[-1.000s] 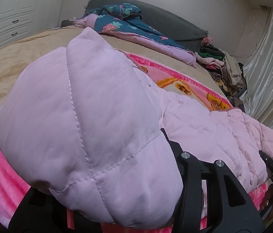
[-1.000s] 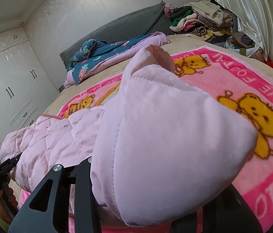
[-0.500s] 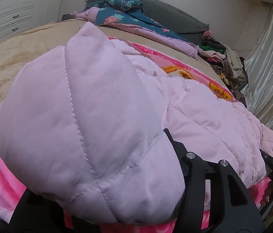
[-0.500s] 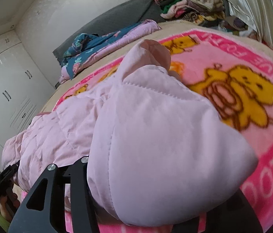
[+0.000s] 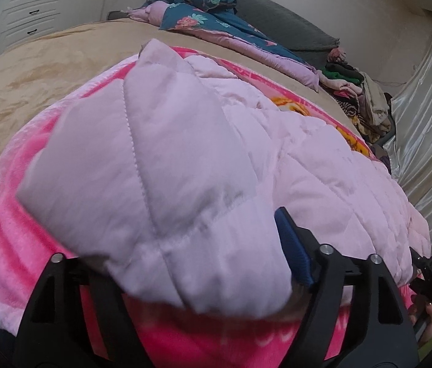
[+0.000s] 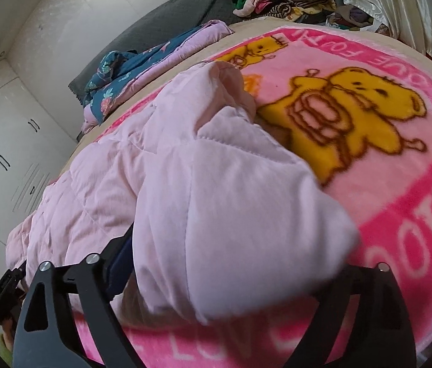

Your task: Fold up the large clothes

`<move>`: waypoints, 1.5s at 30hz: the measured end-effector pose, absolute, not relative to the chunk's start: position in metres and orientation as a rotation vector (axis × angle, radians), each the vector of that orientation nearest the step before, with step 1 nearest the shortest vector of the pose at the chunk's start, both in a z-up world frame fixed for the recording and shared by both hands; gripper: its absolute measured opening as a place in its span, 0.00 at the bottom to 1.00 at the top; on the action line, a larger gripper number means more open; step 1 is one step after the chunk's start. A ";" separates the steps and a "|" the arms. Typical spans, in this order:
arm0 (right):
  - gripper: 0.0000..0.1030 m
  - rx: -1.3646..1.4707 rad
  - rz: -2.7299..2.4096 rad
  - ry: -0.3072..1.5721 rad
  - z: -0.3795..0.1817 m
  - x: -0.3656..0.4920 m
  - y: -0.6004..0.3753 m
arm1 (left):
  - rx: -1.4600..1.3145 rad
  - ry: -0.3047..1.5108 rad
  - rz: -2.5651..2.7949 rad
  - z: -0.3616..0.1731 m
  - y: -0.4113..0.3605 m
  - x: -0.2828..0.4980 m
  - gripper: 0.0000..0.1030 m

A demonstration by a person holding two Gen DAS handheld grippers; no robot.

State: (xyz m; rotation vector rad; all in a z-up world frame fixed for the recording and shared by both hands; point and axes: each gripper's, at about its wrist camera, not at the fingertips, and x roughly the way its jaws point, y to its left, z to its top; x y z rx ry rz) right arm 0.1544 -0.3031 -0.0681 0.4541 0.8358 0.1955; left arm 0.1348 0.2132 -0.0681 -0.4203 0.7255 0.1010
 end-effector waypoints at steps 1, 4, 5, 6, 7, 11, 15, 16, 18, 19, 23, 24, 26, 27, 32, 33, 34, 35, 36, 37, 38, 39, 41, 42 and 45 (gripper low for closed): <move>0.90 0.448 0.194 0.836 -0.067 0.152 -0.304 | -0.420 0.726 0.102 -0.067 0.214 0.133 0.73; 0.92 0.422 0.185 0.831 -0.061 0.141 -0.310 | -0.408 0.733 0.103 -0.064 0.213 0.125 0.82; 0.93 0.410 0.182 0.827 -0.059 0.137 -0.311 | -0.399 0.733 0.105 -0.062 0.212 0.122 0.84; 0.93 0.403 0.181 0.825 -0.057 0.134 -0.312 | -0.391 0.735 0.106 -0.061 0.212 0.118 0.87; 0.94 0.396 0.178 0.822 -0.055 0.131 -0.313 | -0.385 0.737 0.110 -0.061 0.212 0.116 0.88; 0.94 0.382 0.169 0.816 -0.048 0.119 -0.319 | -0.395 0.736 0.118 -0.057 0.218 0.104 0.89; 0.94 0.377 0.161 0.792 -0.038 0.111 -0.325 | -0.359 0.718 0.170 -0.047 0.221 0.092 0.91; 0.95 0.373 0.156 0.786 -0.035 0.109 -0.325 | -0.360 0.712 0.173 -0.044 0.223 0.089 0.91; 0.95 0.361 0.152 0.765 -0.028 0.106 -0.329 | -0.372 0.696 0.178 -0.038 0.225 0.082 0.91; 0.95 0.352 0.147 0.753 -0.023 0.103 -0.329 | -0.371 0.687 0.184 -0.035 0.226 0.079 0.91; 0.96 0.304 0.138 0.704 -0.005 0.093 -0.328 | -0.355 0.661 0.209 -0.022 0.227 0.070 0.91; 0.96 0.292 0.140 0.690 0.000 0.091 -0.327 | -0.352 0.655 0.211 -0.020 0.227 0.068 0.91; 0.96 0.260 0.148 0.655 0.011 0.086 -0.323 | -0.343 0.642 0.216 -0.013 0.224 0.065 0.91; 0.96 0.245 0.153 0.638 0.017 0.083 -0.321 | -0.338 0.640 0.214 -0.010 0.222 0.064 0.91; 0.96 0.190 0.197 0.568 0.043 0.070 -0.307 | -0.312 0.621 0.203 0.000 0.211 0.060 0.91; 0.96 0.186 0.206 0.559 0.046 0.068 -0.305 | -0.304 0.615 0.201 0.003 0.209 0.059 0.91; 0.96 0.180 0.215 0.550 0.050 0.066 -0.302 | -0.299 0.610 0.200 0.005 0.207 0.058 0.91; 0.96 0.170 0.229 0.540 0.055 0.063 -0.298 | -0.293 0.601 0.195 0.008 0.204 0.057 0.91; 0.96 0.166 0.244 0.534 0.058 0.061 -0.295 | -0.289 0.596 0.193 0.010 0.202 0.056 0.91; 0.96 0.170 0.265 0.531 0.062 0.059 -0.293 | -0.284 0.591 0.189 0.012 0.200 0.055 0.91; 0.96 0.169 0.272 0.529 0.064 0.058 -0.290 | -0.279 0.585 0.182 0.014 0.197 0.055 0.91; 0.96 0.162 0.281 0.522 0.067 0.056 -0.286 | -0.276 0.582 0.177 0.015 0.195 0.054 0.91; 0.96 0.146 0.297 0.508 0.073 0.053 -0.280 | -0.270 0.575 0.168 0.018 0.190 0.053 0.91; 0.96 0.135 0.301 0.500 0.076 0.051 -0.276 | -0.264 0.572 0.162 0.019 0.186 0.053 0.91; 0.96 0.097 0.316 0.477 0.083 0.044 -0.264 | -0.251 0.563 0.152 0.022 0.179 0.052 0.91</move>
